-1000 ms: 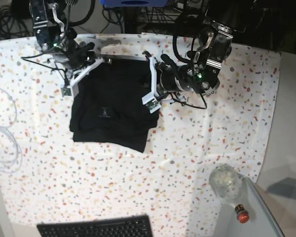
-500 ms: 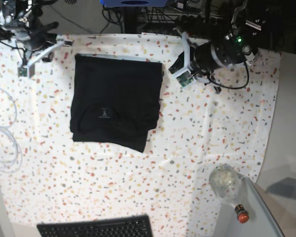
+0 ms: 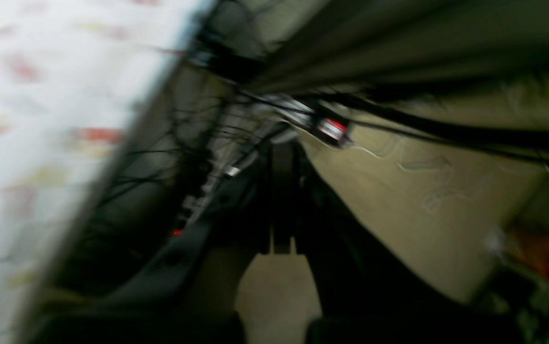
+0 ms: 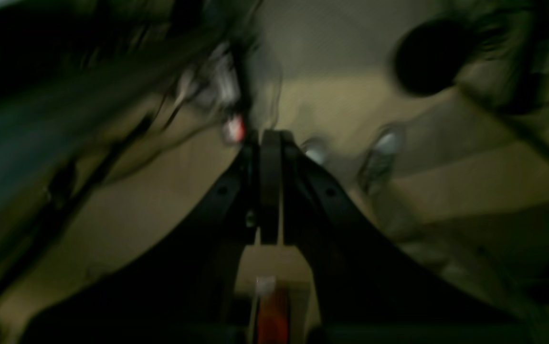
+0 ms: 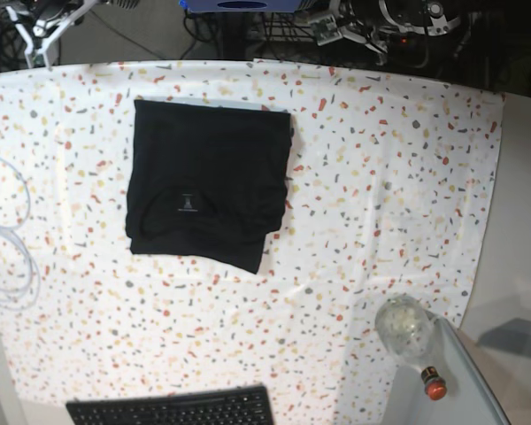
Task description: Layout the t-shirt on the table in an organized manner, then fold the t-shirt properly
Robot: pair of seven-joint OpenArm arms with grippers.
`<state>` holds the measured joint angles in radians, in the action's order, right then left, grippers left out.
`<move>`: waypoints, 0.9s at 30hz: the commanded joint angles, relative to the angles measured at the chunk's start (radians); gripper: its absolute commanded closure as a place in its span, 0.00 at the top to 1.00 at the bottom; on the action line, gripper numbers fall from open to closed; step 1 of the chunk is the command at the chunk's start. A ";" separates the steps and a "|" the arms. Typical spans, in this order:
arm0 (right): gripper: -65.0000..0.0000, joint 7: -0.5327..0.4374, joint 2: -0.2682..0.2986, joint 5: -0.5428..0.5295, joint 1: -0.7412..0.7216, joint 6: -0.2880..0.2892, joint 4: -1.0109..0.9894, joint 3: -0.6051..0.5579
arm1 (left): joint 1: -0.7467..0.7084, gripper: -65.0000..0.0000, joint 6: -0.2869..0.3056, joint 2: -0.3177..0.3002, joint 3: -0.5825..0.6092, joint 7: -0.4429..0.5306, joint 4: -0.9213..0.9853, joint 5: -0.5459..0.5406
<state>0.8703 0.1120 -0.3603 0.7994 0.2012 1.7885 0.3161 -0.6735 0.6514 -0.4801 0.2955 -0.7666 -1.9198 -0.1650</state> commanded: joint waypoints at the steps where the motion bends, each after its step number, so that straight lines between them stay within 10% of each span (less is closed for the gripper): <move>1: 0.00 -0.021 0.002 0.005 -0.004 0.025 -0.060 0.004 | -0.002 0.00 0.000 -0.004 0.018 0.017 0.012 -0.009; 11: 0.00 -0.441 0.056 0.043 -0.220 0.056 -0.841 -0.147 | 0.096 0.00 -0.087 0.114 0.123 0.447 0.672 0.238; 20: 0.00 -1.189 0.038 0.284 -0.549 0.056 -1.765 -0.424 | 0.455 0.00 -0.163 0.309 0.135 0.898 1.657 0.164; 27: 0.00 -1.180 0.038 0.286 -0.555 0.054 -1.685 -0.460 | 0.542 0.00 -0.163 0.354 0.135 1.168 1.899 0.163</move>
<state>-0.3092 0.1421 -0.0734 0.2386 0.2546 0.1028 -0.1436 -0.1230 0.4782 -0.1230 0.4290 0.3920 -0.0189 -0.0044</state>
